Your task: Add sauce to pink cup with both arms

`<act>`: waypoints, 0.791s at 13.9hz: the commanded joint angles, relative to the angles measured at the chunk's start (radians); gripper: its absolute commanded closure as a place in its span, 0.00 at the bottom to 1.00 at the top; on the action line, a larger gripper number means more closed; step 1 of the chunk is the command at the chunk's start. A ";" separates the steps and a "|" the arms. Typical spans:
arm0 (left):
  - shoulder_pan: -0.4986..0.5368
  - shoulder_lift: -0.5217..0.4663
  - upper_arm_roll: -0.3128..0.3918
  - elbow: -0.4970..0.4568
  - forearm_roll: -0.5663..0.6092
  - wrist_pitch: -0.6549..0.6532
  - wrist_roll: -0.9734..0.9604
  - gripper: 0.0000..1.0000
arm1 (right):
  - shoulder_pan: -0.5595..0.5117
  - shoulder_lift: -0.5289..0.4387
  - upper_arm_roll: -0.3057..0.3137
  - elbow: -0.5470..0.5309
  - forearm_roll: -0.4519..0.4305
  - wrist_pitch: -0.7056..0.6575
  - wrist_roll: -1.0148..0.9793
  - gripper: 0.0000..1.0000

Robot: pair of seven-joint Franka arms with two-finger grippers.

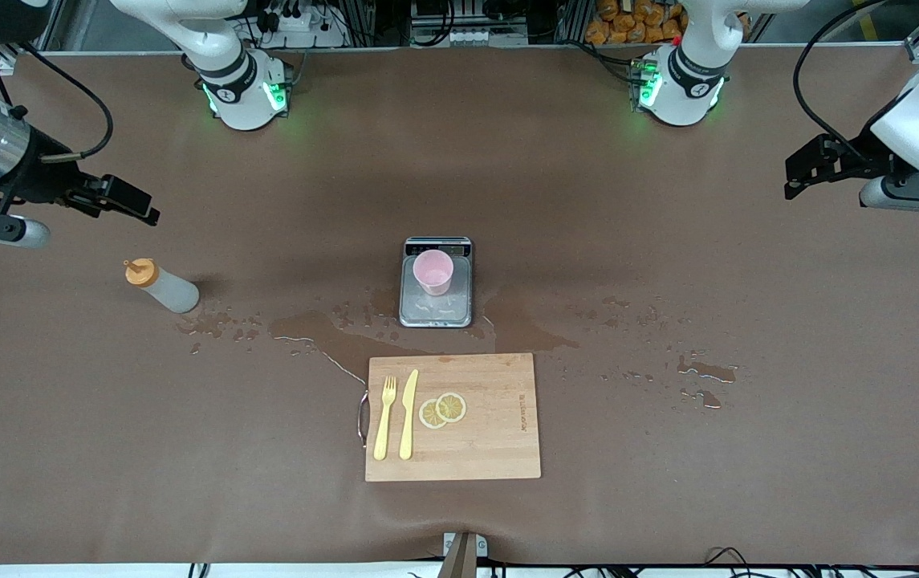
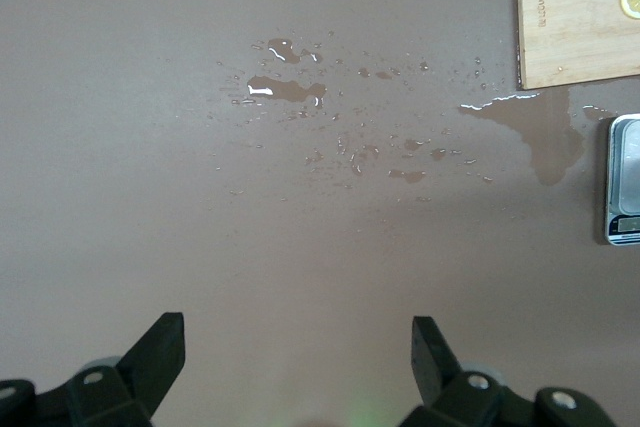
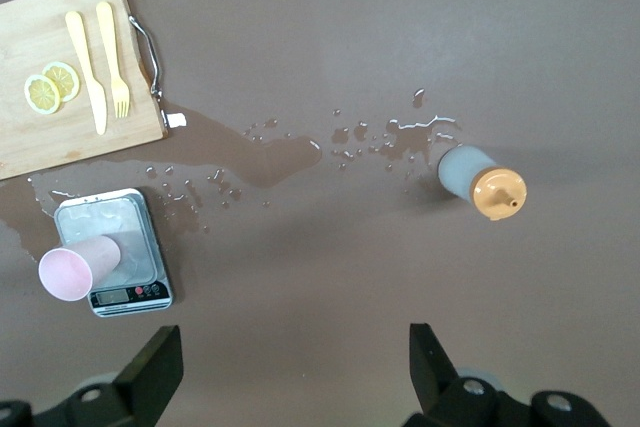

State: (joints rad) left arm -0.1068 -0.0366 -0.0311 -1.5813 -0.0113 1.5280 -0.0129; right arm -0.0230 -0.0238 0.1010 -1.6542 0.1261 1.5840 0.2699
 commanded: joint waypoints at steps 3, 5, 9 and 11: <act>-0.004 -0.012 -0.004 0.000 0.016 0.004 -0.004 0.00 | -0.008 0.025 0.006 0.068 -0.130 0.010 -0.034 0.00; -0.004 -0.013 -0.004 0.000 0.016 0.004 -0.004 0.00 | -0.008 0.028 0.008 0.067 -0.132 0.031 -0.108 0.00; -0.004 -0.012 -0.006 0.000 0.014 0.003 -0.002 0.00 | -0.003 0.028 0.008 0.063 -0.132 0.031 -0.164 0.00; -0.004 -0.013 -0.004 0.000 0.014 0.004 -0.004 0.00 | -0.006 0.028 0.008 0.063 -0.131 0.033 -0.163 0.00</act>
State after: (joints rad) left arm -0.1068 -0.0366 -0.0331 -1.5809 -0.0113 1.5280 -0.0129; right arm -0.0236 -0.0070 0.1008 -1.6135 0.0153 1.6189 0.1234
